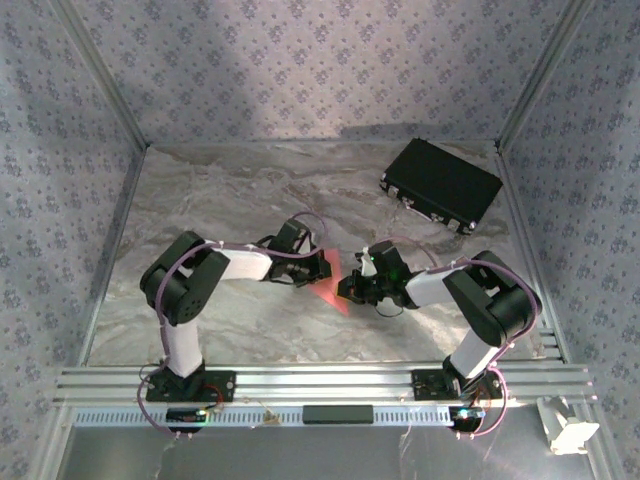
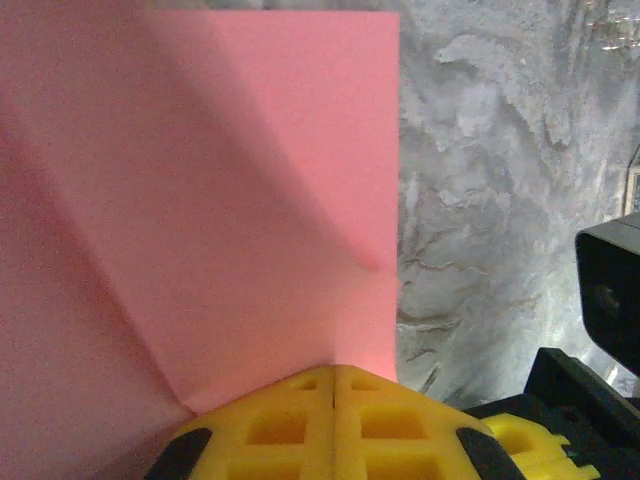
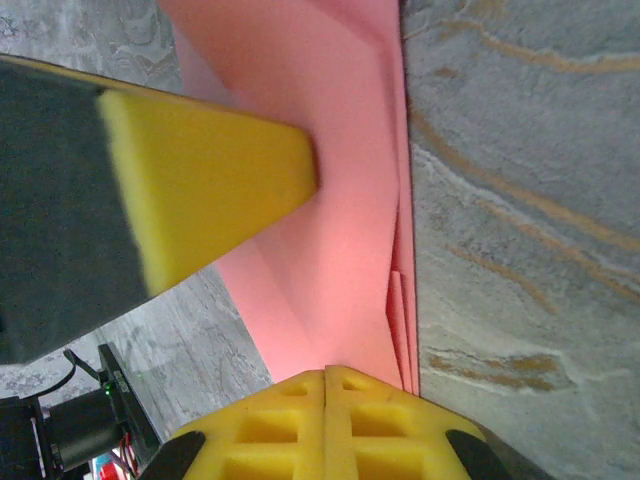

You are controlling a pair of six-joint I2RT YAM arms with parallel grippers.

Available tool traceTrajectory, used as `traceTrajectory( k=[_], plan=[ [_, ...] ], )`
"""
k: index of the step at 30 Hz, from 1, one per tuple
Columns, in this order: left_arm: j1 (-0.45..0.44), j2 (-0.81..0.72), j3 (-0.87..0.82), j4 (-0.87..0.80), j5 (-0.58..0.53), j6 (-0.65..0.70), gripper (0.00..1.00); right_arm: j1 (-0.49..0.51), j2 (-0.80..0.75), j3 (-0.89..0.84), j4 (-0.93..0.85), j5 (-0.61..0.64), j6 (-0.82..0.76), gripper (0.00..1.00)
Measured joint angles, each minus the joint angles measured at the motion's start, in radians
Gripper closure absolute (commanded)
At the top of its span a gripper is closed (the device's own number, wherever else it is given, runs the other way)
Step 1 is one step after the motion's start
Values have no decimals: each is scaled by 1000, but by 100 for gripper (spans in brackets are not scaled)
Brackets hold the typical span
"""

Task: Fold a paper plane with a square sheet of paper (pick it up from the middle)
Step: Fourth fold the wing at the center of the table.

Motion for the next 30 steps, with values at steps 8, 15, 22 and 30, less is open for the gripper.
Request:
traceTrajectory(
  k=[8, 15, 22, 30],
  plan=[
    [29, 19, 37, -25, -3, 11, 99, 0, 0, 0, -1, -1, -6, 100],
    [76, 44, 88, -70, -12, 35, 100, -2, 0, 0, -5, -4, -20, 100],
    [113, 63, 145, -135, -37, 85, 100, -2, -6, 0, -13, -3, -31, 100],
    [166, 81, 192, -188, -43, 136, 100, -6, -6, 0, -15, -3, -32, 100]
  ],
)
